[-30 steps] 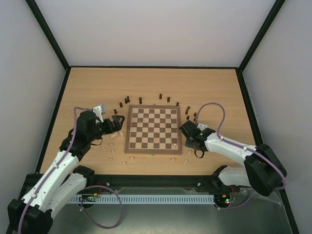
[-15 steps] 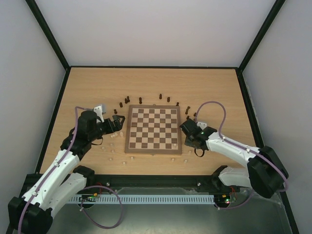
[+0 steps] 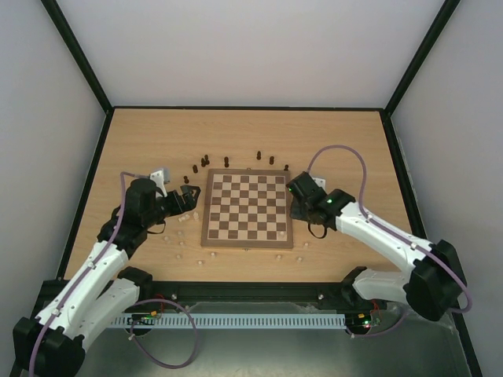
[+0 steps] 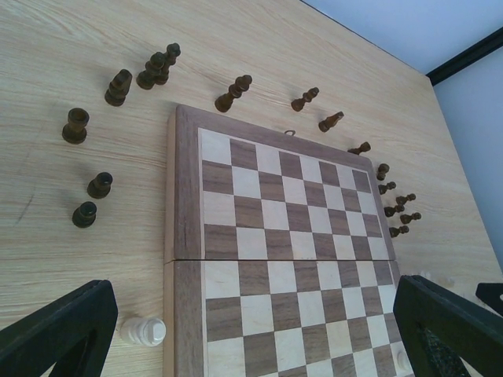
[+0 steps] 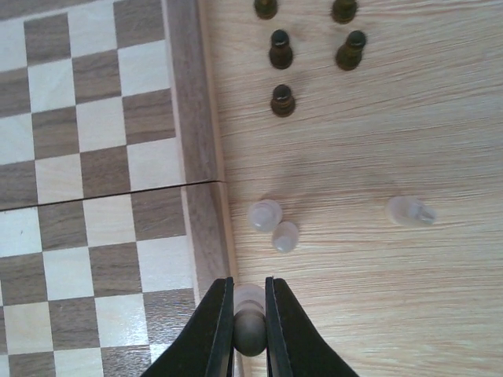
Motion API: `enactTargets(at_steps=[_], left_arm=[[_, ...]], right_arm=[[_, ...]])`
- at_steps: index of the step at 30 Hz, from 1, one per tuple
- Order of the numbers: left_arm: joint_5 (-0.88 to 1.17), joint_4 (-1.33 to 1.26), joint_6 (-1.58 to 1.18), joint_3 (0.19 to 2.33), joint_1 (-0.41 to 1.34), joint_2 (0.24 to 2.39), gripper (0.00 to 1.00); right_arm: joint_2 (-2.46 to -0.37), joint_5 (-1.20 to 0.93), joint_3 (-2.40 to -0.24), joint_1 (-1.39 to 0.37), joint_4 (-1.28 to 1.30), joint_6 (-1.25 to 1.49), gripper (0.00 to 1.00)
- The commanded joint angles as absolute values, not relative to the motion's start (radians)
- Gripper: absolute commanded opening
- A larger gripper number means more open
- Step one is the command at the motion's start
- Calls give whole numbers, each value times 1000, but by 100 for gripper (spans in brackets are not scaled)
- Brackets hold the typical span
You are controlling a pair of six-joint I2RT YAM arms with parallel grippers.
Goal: Set up the chess pieces on the board
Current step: Place the chess piece on the chessboard.
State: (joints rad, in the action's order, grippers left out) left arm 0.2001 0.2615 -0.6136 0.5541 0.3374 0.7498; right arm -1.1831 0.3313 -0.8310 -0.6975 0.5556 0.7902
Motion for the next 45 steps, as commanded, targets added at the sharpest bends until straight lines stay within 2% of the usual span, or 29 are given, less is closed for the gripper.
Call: enactTargets(at_steps=[1, 15, 45], left_arm=[[192, 267, -620, 569, 342, 755, 100], [195, 256, -625, 550, 341, 760, 100], [197, 241, -624, 539, 341, 773, 100]], right_arm=[[-1262, 292, -880, -730, 593, 738, 5], [-1449, 289, -940, -854, 555, 737, 7], [-1509, 273, -900, -873, 507, 747, 11]])
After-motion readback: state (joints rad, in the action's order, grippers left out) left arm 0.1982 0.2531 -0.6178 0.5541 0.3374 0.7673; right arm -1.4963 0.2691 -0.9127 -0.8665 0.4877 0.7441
